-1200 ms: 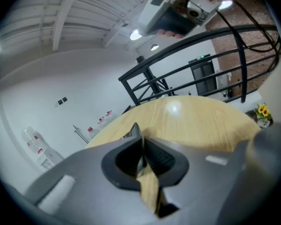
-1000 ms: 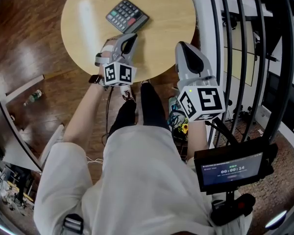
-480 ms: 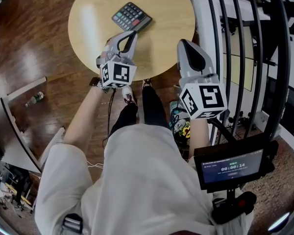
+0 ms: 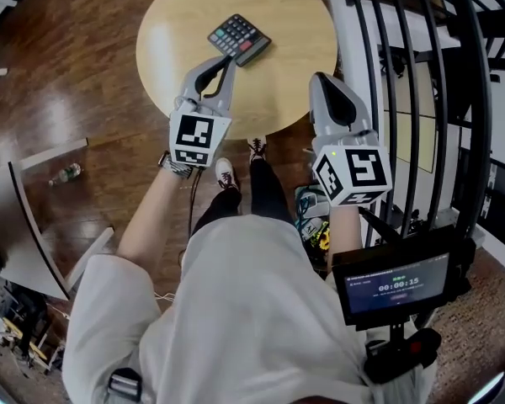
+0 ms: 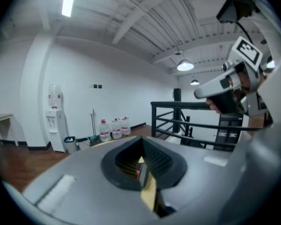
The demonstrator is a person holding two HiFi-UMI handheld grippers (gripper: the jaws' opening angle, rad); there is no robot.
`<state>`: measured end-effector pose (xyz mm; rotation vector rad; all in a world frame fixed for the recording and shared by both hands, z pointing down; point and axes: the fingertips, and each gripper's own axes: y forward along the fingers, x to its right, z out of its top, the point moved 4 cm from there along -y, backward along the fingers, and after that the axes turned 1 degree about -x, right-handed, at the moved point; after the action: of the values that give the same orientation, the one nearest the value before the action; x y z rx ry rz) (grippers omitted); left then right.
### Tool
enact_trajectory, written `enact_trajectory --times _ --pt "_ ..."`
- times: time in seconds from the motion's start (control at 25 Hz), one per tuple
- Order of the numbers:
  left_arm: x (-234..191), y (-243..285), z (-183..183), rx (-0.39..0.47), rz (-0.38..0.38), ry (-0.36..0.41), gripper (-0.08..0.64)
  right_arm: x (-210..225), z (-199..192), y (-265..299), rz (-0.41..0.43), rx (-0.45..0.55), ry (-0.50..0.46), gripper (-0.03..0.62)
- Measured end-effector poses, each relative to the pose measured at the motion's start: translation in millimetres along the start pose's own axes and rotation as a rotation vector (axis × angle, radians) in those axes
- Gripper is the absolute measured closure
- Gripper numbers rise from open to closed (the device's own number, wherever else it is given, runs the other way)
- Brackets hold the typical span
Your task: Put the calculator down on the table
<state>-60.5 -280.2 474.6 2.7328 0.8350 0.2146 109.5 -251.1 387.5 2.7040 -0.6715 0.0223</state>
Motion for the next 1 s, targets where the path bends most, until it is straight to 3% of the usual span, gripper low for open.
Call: enact_trajectory --times 0.28,0.48,0.56,0.68,1.0 --pt "-2 -52 42 0.092 0.036 -0.008 0.572 -24 14 -22 -0.005 0.049 -0.027 0.592" --pt "-11 -81 46 0.107 0.075 -0.127 0.569 -40 22 -39 -0.017 0.079 -0.037 0.592" --pt "-11 -94 45 0.104 0.080 -0.137 0.569 -49 24 -46 -0.020 0.089 -0.043 0.592" --pt "-8 -113 50 0.104 0.080 -0.116 0.567 -60 30 -56 -0.026 0.107 -0.057 0.592" --pt "-4 -163 88 0.158 0.081 0.040 0.563 -92 51 -85 -0.049 0.186 -0.107 0.592"
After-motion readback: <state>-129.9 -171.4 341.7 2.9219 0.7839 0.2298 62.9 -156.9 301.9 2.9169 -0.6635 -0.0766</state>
